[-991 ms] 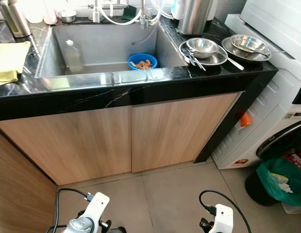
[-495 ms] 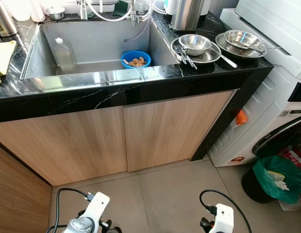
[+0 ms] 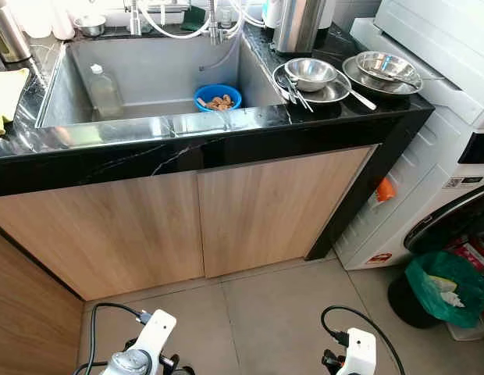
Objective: Kitchen organization
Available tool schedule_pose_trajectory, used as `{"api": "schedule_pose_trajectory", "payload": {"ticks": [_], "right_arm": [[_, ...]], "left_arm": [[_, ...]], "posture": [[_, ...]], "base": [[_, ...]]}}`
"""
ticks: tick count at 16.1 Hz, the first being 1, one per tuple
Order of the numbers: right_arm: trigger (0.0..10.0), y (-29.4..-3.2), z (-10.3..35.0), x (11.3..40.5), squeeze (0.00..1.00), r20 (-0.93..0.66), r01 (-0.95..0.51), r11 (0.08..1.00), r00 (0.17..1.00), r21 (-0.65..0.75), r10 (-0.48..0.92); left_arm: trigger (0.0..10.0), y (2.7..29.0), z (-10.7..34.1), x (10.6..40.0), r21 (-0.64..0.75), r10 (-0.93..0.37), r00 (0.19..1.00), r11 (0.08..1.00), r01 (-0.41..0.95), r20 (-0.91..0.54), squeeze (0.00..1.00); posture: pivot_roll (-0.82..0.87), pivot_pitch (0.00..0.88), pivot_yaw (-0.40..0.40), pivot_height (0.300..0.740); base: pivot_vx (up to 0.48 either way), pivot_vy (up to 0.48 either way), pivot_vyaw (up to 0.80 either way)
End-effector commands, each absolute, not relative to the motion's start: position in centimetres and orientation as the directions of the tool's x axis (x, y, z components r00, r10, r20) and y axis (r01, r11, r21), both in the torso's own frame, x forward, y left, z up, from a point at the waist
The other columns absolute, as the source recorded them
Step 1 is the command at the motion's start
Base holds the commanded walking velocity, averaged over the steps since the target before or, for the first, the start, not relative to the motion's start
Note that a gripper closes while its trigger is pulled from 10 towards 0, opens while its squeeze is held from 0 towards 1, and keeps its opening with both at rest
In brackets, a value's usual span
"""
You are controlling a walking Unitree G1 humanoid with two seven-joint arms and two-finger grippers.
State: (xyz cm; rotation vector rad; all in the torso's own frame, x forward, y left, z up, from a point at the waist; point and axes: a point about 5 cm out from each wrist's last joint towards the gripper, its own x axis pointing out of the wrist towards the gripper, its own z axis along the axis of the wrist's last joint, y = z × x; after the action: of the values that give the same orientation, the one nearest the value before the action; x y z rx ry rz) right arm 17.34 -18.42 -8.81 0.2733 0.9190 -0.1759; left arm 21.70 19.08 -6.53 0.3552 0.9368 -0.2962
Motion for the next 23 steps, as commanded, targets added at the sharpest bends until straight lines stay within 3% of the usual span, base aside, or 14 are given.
{"api": "schedule_pose_trajectory", "payload": {"ticks": [1, 15, 16, 23], "right_arm": [[10.0, -18.68, -8.93, 16.98, 0.00, -0.806, 0.272, 0.950, 0.590, 0.151, -0.041], [10.0, -18.68, -8.93, 16.97, 0.00, -0.805, 0.271, 0.951, 0.591, 0.151, -0.041], [10.0, -18.77, -8.97, 16.91, 0.00, -0.812, 0.271, 0.952, 0.582, 0.142, -0.044], [10.0, -18.83, -8.94, 16.97, 0.00, -0.812, 0.259, 0.956, 0.582, 0.136, -0.042]], "left_arm": [[10.0, 19.15, -6.87, 21.13, 0.168, -0.090, 0.537, 0.896, 0.412, -0.839, 0.00], [10.0, 19.15, -6.87, 21.13, 0.169, -0.089, 0.537, 0.895, 0.412, -0.839, 0.00], [10.0, 19.21, -7.03, 20.88, 0.111, -0.063, 0.560, 0.956, 0.271, -0.826, 0.00], [10.0, 19.13, -6.96, 20.98, 0.107, -0.075, 0.565, 0.953, 0.283, -0.822, 0.00]], "posture": [[0.24, 0.099, -0.092, 0.736], [0.24, 0.099, -0.092, 0.736], [0.23, 0.110, -0.099, 0.736], [0.23, 0.111, -0.099, 0.736]], "base": [[0.000, 0.000, 0.00], [0.000, 0.000, 0.00], [0.000, 0.000, 0.00], [0.117, 0.000, 0.00]]}}
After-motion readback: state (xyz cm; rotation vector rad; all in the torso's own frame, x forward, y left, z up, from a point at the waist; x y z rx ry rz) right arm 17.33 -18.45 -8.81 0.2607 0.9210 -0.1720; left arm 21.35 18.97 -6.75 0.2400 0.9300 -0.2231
